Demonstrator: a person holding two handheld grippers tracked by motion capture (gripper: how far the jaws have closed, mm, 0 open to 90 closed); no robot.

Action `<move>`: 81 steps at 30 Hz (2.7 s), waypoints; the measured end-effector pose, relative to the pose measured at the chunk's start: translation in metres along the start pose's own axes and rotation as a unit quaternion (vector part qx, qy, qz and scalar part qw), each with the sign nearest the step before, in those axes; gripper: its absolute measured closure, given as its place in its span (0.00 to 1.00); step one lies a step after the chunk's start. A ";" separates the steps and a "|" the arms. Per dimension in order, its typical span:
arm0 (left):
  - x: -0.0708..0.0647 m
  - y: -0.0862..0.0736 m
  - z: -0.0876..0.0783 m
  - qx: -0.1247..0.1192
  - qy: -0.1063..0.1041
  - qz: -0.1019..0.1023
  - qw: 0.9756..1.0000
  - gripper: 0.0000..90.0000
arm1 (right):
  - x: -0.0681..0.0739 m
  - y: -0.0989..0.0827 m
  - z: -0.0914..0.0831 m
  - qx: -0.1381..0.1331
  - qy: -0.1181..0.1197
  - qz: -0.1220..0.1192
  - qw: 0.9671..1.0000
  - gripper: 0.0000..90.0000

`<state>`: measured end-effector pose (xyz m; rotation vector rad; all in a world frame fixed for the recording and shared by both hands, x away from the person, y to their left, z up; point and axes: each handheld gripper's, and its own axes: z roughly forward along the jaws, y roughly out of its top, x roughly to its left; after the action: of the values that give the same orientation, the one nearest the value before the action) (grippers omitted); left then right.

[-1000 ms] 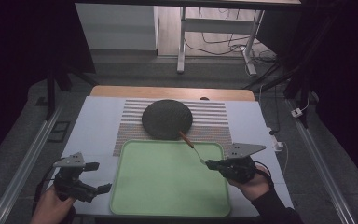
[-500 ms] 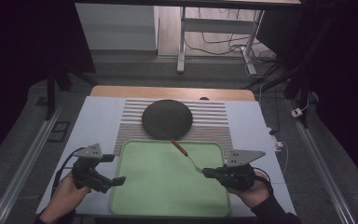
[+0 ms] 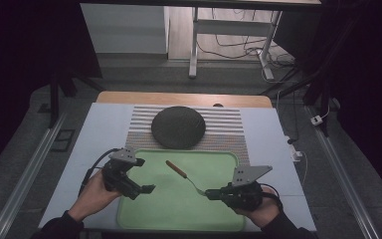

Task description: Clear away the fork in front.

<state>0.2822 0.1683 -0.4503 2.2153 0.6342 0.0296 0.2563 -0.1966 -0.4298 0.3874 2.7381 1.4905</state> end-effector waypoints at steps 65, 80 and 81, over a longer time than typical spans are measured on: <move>-0.013 0.014 0.045 0.174 -0.064 0.147 0.972 0.89 | -0.018 -0.007 -0.007 0.002 -0.044 0.011 0.999 0.51; -0.016 -0.005 0.024 0.168 0.021 0.030 0.985 0.89 | -0.004 -0.034 -0.037 0.010 -0.246 0.090 0.965 0.26; -0.016 -0.006 0.023 0.165 0.024 0.020 0.986 0.89 | -0.002 -0.036 -0.039 0.013 -0.258 0.095 0.961 0.24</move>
<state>0.2712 0.1483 -0.4670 2.5541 0.6593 -0.0032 0.2460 -0.2477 -0.4386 0.9157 2.3538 1.1678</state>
